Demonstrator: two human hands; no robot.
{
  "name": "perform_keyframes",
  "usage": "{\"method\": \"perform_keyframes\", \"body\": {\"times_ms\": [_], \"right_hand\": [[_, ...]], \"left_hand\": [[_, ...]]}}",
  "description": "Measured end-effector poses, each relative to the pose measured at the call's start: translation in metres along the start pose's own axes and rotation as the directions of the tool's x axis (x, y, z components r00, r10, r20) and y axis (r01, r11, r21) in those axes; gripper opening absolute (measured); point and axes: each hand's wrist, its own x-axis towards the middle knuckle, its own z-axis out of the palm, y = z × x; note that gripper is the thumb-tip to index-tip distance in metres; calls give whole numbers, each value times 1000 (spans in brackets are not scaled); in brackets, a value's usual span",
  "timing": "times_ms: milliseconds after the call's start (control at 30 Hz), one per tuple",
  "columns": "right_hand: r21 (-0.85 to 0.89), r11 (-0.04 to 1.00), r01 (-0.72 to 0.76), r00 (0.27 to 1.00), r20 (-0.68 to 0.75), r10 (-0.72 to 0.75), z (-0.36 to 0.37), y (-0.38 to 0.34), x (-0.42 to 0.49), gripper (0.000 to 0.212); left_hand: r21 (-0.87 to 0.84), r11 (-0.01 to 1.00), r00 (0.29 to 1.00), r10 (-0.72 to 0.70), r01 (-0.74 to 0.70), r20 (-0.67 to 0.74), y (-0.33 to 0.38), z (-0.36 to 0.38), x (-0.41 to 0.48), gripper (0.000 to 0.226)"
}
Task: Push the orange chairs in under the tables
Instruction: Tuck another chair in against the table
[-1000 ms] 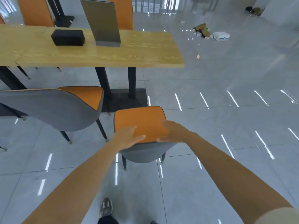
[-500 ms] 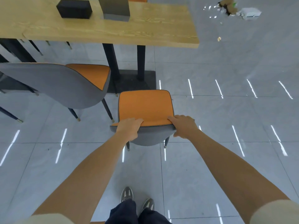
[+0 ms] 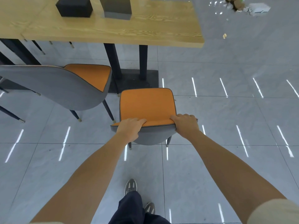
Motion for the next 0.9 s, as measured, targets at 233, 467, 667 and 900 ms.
{"method": "perform_keyframes", "body": {"times_ms": [233, 467, 667, 900], "right_hand": [[19, 1000, -17, 1000, -2, 17, -12, 9, 50, 24], [29, 999, -26, 1000, 3, 26, -31, 17, 121, 24], [49, 998, -40, 999, 6, 39, -48, 21, 180, 22], [74, 995, -70, 996, 68, 65, -65, 19, 222, 22]], "left_hand": [[-2, 1000, 1000, 0, 0, -27, -24, -18, 45, 59], [7, 1000, 1000, -1, 1, -30, -62, -41, 109, 60], [29, 1000, 1000, -5, 6, -25, -95, -64, 162, 61], [51, 999, 1000, 19, -19, 8, -124, -82, 199, 60]]}}
